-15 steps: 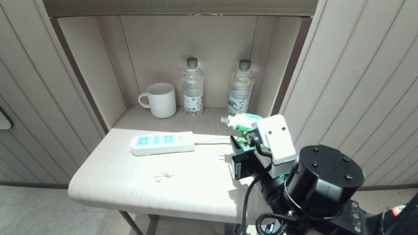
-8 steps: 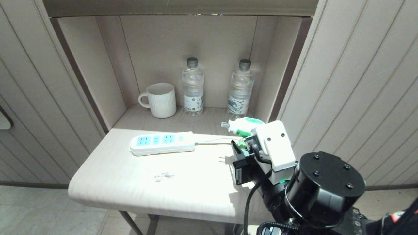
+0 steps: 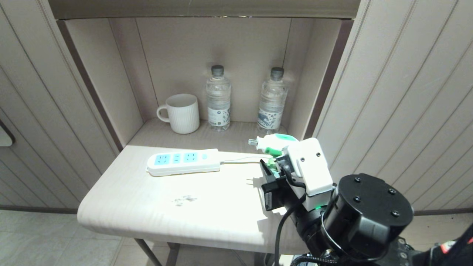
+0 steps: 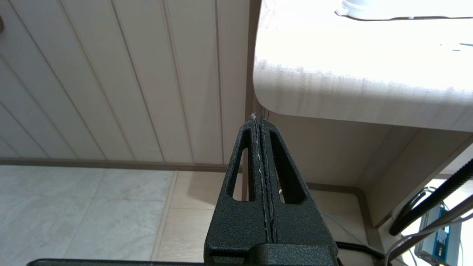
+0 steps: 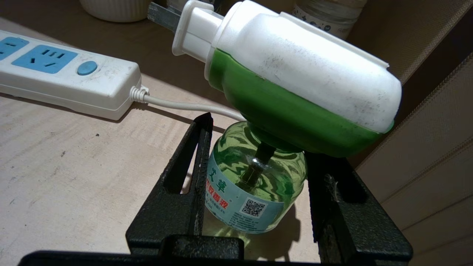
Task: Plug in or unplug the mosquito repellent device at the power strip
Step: Pick up the mosquito repellent liquid
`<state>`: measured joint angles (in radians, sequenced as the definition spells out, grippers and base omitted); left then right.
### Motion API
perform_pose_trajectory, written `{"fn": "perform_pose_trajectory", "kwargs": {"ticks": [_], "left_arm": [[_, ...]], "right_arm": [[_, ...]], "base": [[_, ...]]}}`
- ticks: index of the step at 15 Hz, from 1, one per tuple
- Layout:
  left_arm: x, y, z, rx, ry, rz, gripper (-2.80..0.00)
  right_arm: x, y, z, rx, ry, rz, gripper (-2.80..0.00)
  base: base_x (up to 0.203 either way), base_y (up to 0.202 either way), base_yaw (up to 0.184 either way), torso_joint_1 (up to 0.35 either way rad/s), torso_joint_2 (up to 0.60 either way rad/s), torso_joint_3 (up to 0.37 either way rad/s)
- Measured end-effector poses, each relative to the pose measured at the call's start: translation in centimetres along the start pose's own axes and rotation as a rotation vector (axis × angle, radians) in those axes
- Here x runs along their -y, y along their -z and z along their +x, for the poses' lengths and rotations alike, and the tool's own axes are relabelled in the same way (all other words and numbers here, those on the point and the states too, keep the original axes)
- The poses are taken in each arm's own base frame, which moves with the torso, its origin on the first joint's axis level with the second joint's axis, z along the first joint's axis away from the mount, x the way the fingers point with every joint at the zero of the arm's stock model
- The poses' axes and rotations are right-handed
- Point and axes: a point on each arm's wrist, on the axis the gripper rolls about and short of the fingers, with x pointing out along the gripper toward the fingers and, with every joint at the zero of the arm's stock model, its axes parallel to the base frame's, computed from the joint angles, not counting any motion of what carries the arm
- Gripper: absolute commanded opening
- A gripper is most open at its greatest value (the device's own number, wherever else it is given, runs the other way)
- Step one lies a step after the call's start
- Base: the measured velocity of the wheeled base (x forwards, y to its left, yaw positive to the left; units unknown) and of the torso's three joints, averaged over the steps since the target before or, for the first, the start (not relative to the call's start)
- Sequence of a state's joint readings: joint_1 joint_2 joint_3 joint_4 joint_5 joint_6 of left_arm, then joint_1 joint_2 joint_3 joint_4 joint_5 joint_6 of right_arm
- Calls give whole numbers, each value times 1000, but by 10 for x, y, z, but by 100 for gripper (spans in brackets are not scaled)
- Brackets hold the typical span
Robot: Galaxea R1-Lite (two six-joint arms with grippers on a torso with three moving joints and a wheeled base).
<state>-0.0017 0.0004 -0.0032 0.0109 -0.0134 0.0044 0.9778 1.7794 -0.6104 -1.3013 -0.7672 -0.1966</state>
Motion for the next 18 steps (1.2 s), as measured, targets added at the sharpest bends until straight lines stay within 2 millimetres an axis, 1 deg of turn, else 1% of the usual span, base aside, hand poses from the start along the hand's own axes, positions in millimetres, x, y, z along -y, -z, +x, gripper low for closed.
{"fn": "perform_pose_trajectory", "kwargs": {"ticks": [5,11,16,18], "left_arm": [[0,0,0,0,0,0,-280],[0,0,0,0,0,0,-280],[0,0,0,0,0,0,-280],[0,0,0,0,0,0,-280]], "right_arm": [[-1,-6,-4,16,-9,-3,-280],[0,-7,-5,19,-5,3,-280],[0,-11,-3,34,29,33,-280],[-2,-8,-2,36,46,40,-280]], "base": [[0,0,0,-7,13,10],[0,0,0,-112,305,194],[0,0,0,-10,29,19],[0,0,0,0,0,0]]}}
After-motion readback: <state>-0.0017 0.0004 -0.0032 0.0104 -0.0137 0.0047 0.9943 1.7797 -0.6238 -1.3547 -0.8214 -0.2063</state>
